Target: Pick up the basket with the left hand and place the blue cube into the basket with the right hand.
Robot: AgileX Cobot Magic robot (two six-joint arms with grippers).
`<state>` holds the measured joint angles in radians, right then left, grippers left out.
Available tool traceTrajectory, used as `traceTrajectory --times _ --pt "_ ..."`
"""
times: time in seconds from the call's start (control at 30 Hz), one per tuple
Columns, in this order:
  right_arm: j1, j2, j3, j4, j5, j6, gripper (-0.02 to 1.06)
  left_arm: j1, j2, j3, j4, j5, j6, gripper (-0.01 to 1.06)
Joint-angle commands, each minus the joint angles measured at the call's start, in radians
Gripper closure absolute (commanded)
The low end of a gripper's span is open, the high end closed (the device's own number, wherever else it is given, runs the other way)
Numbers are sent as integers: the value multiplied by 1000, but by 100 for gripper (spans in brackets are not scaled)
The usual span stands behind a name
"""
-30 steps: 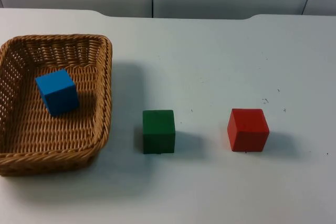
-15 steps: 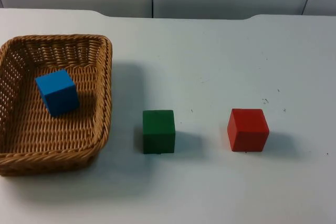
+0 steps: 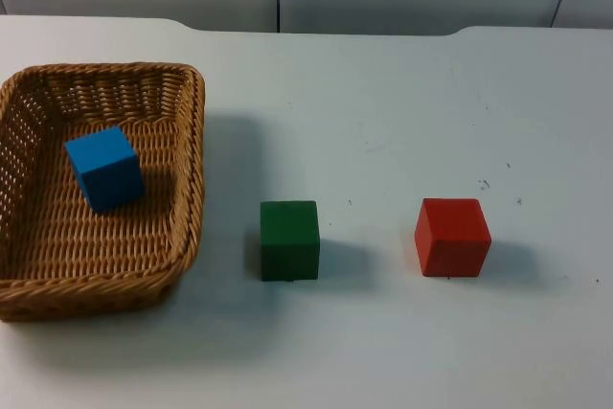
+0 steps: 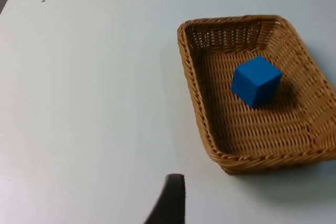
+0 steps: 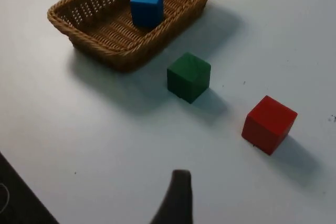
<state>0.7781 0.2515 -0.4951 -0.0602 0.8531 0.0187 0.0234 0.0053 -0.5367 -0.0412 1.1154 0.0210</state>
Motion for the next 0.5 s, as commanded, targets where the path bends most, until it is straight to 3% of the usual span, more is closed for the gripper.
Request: traceTrajectory --times 0.0,0.23,0.47 --pt "1 -33 7 -21 -19 17 29 4 -5 -5 5 11 -9 26" --pt "1 -122 -2 -12 1 55 29 4 -5 17 0 -26 -9 26" --pt "1 -245 -33 -16 92 83 29 4 -5 26 -5 -38 -2 26"
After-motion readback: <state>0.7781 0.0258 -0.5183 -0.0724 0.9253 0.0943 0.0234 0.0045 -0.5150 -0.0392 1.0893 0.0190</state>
